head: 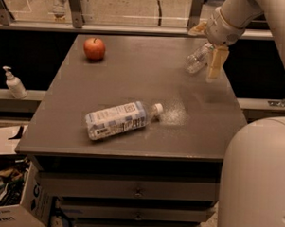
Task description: Move water bottle near apple
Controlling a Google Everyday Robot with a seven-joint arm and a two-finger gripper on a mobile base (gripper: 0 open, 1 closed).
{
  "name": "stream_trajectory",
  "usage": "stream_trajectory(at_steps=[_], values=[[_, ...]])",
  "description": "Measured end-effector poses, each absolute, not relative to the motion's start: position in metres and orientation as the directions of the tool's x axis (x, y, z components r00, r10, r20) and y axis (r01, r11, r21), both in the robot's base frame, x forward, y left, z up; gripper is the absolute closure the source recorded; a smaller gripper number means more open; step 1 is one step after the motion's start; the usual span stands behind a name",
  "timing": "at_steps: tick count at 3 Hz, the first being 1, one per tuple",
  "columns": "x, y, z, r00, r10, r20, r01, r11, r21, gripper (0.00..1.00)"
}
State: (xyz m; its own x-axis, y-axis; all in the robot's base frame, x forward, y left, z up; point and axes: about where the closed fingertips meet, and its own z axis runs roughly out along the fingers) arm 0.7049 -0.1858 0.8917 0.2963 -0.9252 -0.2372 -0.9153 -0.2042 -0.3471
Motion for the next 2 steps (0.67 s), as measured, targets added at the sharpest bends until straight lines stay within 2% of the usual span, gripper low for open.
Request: stream_trajectory(at_steps=[1,2], values=[[0.7135,-0.1865,0.909,0.434,-0.887,-0.155,-0.846,-0.342,-0.41,0.0],[0.7133,-0.1887,0.9188,0.556,-0.831,-0.032,-0.769,-0.499,-0.401,0.0]])
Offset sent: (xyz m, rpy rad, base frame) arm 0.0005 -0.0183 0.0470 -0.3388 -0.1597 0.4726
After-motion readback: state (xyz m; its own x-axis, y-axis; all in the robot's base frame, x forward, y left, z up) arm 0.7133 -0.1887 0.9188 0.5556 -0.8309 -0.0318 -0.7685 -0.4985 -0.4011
